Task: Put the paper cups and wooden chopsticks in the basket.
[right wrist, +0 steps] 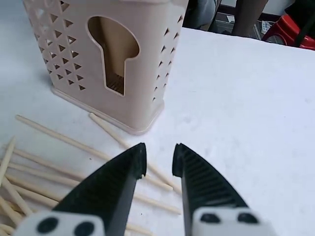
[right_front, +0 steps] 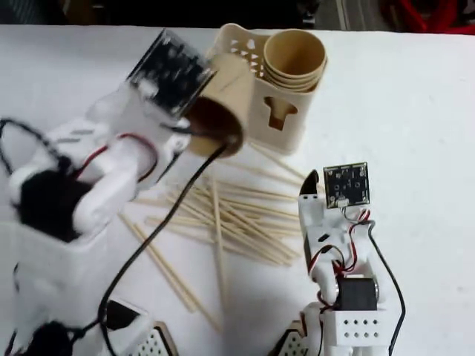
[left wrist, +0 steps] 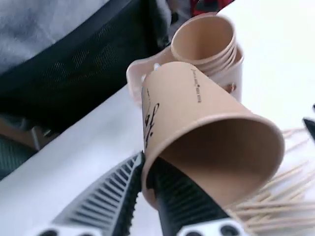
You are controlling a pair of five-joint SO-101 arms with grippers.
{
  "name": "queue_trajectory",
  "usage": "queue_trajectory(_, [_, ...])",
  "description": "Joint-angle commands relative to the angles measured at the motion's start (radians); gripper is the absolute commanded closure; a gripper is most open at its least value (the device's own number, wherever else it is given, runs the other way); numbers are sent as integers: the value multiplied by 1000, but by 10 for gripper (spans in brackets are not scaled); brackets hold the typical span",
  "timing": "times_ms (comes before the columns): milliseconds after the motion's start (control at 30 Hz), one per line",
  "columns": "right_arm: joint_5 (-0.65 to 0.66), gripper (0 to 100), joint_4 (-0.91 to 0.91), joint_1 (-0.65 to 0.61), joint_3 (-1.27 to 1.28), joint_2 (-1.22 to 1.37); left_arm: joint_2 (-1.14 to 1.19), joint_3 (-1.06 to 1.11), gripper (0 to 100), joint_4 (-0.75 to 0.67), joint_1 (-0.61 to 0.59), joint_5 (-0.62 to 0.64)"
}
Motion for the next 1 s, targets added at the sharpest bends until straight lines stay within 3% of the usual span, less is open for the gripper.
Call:
queue_trajectory(0, [2,896,-15,5,-6,-7,168,-242,977,-8,102,25])
queue_trajectory(400, [2,896,-15,5,-6,-7,657,-753,977,0,148,21])
queue_trajectory(833, [2,895,-15,5,-6,-7,924,-1000,972,-8,76,23])
queue_trajectory(967, [2,894,-15,5,-6,-7,958,-1042,884,-9,73,28])
